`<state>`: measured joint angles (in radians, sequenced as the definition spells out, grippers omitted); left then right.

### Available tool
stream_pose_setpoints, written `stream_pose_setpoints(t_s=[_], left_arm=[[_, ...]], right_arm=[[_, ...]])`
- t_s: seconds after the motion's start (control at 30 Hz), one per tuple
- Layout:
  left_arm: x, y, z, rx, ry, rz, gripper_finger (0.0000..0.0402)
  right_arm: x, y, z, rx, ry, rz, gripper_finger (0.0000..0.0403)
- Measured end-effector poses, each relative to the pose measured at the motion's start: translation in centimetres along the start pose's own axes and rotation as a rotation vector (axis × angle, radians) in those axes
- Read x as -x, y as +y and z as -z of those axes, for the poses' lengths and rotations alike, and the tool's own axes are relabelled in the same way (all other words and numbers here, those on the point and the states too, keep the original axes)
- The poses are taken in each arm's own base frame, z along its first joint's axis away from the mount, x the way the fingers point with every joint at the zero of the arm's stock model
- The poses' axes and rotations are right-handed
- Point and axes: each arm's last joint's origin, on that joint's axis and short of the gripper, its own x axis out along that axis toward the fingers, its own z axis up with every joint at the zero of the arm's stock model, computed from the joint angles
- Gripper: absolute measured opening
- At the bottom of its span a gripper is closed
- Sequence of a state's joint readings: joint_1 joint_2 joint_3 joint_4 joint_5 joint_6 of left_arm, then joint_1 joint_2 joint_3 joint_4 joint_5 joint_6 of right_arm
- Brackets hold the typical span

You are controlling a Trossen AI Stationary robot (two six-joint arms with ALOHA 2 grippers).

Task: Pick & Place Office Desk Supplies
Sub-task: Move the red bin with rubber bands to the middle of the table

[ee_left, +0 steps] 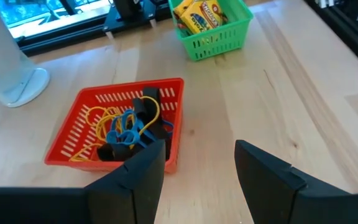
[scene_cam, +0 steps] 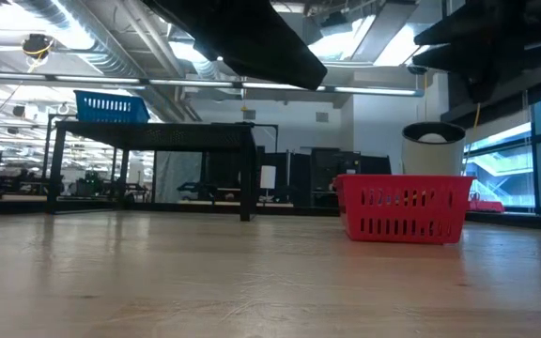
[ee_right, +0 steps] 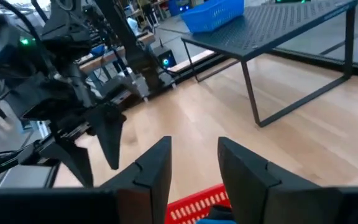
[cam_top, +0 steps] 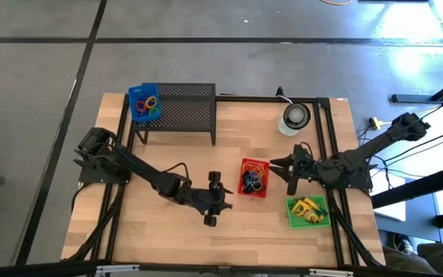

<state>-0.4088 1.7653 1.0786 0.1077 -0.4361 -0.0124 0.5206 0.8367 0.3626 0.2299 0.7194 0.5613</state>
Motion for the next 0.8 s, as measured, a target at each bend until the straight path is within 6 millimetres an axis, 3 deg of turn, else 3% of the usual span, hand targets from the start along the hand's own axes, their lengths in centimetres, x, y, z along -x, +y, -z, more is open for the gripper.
stream_pose_setpoints(t_s=[0.13, 0.33, 0.6, 0.8], left_arm=[[0.2, -0.3, 0.1, -0.008, 0.002, -0.029, 0.0189], [1.1, -0.9, 0.0, -0.035, 0.015, -0.07, 0.0189], [3.5, -1.7, -0.6, -0.065, 0.007, -0.18, 0.0189], [4.4, -2.3, -0.8, -0.069, -0.006, -0.196, 0.0189]], right_arm=[[-0.8, -0.3, 0.1, 0.011, 0.021, -0.008, 0.0133], [-2.4, -0.3, 1.8, 0.093, 0.157, -0.014, 0.0133], [-4.9, 1.8, 3.0, 0.273, 0.442, -0.006, 0.0133], [-7.2, 3.2, 4.9, 0.38, 0.646, -0.067, 0.0133]])
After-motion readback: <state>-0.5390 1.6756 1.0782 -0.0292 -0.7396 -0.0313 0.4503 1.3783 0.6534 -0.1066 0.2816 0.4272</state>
